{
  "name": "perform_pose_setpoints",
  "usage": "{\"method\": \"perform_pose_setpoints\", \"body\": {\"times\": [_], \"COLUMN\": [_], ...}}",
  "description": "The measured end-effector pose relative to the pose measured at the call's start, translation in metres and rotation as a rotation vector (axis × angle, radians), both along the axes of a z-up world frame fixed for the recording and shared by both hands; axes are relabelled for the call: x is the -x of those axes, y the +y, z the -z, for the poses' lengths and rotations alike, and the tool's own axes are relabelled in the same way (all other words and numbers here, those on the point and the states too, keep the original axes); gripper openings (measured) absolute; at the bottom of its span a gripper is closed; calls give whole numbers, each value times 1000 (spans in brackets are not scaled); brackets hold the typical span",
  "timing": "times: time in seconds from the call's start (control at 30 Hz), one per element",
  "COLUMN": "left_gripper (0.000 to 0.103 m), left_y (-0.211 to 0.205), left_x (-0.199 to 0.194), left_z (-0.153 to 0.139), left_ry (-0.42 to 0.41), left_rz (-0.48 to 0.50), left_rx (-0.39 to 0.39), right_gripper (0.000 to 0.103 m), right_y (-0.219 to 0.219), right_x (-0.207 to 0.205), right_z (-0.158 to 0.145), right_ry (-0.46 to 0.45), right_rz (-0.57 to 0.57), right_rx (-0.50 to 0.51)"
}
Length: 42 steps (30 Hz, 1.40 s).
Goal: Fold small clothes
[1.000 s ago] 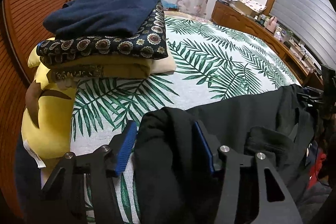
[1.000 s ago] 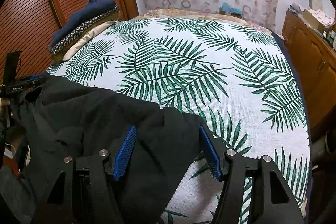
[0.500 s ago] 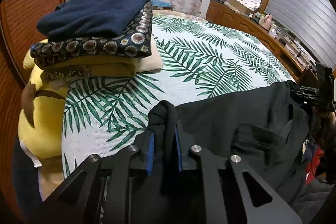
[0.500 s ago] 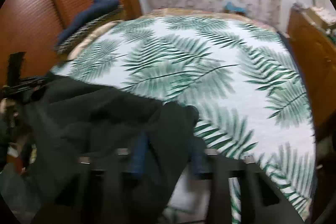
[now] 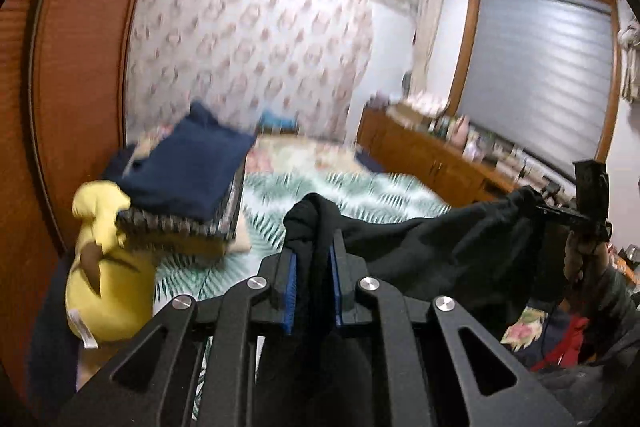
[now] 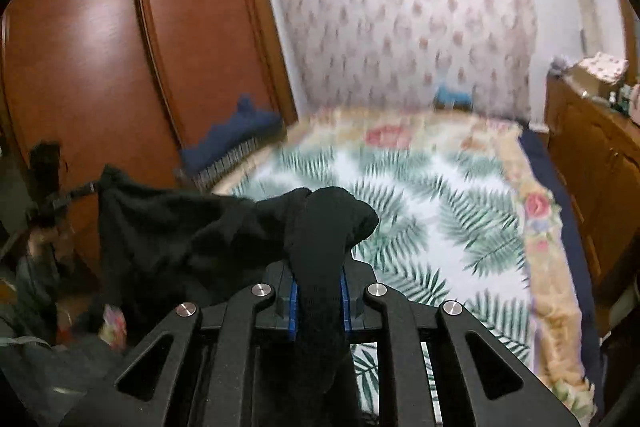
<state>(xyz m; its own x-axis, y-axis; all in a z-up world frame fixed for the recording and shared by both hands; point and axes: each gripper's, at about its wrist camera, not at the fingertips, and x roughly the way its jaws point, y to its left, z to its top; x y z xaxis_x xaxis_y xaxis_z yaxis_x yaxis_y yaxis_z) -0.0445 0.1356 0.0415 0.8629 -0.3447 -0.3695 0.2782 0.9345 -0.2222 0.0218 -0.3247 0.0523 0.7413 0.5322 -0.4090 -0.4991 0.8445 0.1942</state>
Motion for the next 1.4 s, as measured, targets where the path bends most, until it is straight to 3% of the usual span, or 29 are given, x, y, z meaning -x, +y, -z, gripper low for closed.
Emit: {"method": "perform_pose_setpoints", "body": {"times": [0.3, 0.47, 0.67, 0.83, 0.97, 1.0, 1.07, 1.17, 1.23, 1.3, 1.4], "left_gripper": [14, 15, 15, 15, 17, 23, 28, 31, 47, 48, 63], "left_y": [-12, -13, -20, -30, -46, -52, -57, -54, -55, -57, -63], "left_x": [38, 36, -22, -105, -193, -221, -263, -300, -299, -291, -277], "left_z": [-63, -93, -127, -120, -81, -65, -37, 2, 16, 25, 32], "left_ry": [-206, -277, -323, -251, -188, -160, -84, 27, 46, 61, 105], "left_rz": [-4, -15, -53, -91, -104, -98, -108, -104, -69, -36, 12], "left_rx": [22, 19, -14, -70, -140, -178, -218, -210, -192, -196, -200], "right_gripper": [15, 15, 15, 15, 16, 17, 32, 39, 39, 42, 52], "right_y": [-42, -51, -53, -34, 0, 9, 27, 48, 54, 58, 57], "right_x": [72, 104, 98, 26, -76, -104, -167, -232, -244, -242, -236], "right_z": [-63, -95, -140, -153, -131, -121, -87, -27, 4, 24, 38], "right_ry": [-196, -309, -413, -383, -239, -193, -76, 83, 129, 156, 171], "right_rz": [56, 64, 78, 136, 180, 185, 211, 300, 310, 288, 266], "right_rx": [-46, -35, 2, 98, 168, 182, 217, 300, 306, 296, 310]}}
